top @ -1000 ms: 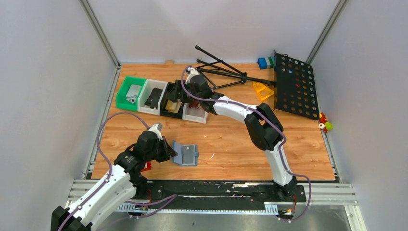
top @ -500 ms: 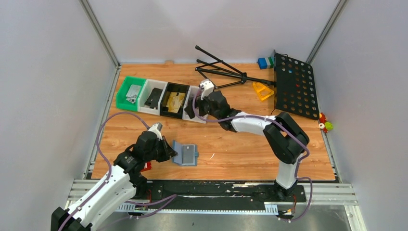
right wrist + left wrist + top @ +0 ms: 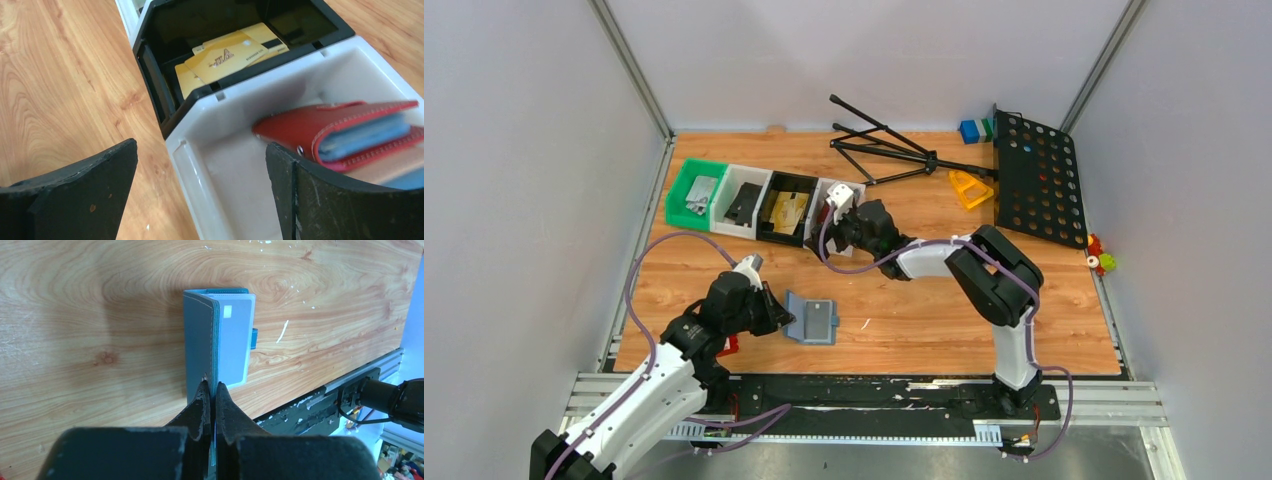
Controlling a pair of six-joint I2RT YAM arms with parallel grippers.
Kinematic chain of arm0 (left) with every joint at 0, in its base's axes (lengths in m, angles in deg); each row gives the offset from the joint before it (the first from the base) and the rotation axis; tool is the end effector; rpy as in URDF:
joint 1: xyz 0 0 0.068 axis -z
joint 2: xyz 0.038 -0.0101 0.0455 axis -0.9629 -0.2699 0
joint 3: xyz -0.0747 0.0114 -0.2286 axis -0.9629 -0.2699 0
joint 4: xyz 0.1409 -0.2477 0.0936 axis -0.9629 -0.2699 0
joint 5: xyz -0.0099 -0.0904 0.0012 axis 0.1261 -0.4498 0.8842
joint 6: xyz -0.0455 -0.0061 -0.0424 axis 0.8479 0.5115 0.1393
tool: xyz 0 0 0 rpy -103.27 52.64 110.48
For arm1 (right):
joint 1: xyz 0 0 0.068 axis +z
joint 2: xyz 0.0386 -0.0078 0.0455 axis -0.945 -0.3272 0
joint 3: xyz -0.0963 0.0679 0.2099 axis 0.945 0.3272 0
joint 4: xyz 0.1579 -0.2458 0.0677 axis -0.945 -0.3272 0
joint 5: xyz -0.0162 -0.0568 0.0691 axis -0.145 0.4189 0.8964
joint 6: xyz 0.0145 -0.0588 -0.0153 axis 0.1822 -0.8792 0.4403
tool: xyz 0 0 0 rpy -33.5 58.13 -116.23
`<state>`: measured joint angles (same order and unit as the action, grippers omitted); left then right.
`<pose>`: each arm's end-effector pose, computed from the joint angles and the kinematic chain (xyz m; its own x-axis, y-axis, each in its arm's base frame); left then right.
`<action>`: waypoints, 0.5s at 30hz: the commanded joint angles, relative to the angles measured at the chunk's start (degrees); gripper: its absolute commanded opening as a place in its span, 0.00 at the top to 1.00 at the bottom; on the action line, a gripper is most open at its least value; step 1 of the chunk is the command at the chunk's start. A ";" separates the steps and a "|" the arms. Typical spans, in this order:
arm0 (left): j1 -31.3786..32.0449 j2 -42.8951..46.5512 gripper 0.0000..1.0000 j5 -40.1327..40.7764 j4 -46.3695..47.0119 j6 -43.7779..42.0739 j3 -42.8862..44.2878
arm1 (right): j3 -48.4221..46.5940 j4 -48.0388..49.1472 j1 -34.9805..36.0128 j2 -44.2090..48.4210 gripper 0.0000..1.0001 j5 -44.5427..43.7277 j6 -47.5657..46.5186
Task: Take the credit cards out of the card holder
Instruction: Place the credit card in the storage box.
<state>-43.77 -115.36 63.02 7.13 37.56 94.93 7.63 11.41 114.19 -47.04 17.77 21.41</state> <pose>0.1764 -0.1136 0.1511 -0.8324 -0.3513 -0.4285 -0.0044 0.7774 -0.6289 0.3164 0.3107 0.0989 -0.2009 -0.2081 -0.9572 -0.8101 0.5847 0.0429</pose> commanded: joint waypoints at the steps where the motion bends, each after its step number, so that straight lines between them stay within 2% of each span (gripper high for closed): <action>1: -0.25 -0.58 1.00 -0.84 2.55 -1.05 1.88 | -3.54 -3.84 -0.96 -5.00 0.00 3.99 0.47; 7: -0.25 -0.50 1.00 -0.84 2.28 -1.43 2.10 | -3.21 -6.96 -0.08 -4.39 0.00 -2.50 1.22; 8: -0.26 -0.48 1.00 -0.81 2.24 -1.41 2.10 | -0.21 -4.72 0.63 -2.82 0.00 -4.04 0.19; 11: -0.25 -0.63 1.00 -1.12 2.45 -1.37 2.18 | 12.12 15.03 4.18 2.33 0.00 -8.38 -6.10; 12: -0.24 -0.63 1.00 -1.29 2.52 -1.32 2.18 | 14.45 17.99 5.08 3.66 0.00 -8.68 -6.48; 15: -0.22 -0.44 1.00 -2.07 3.03 -1.18 2.27 | 17.53 17.00 5.42 8.34 0.00 -7.88 -3.83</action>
<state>-43.77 -116.15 62.32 7.35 37.28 94.93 19.97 24.56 118.21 -43.15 12.35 16.76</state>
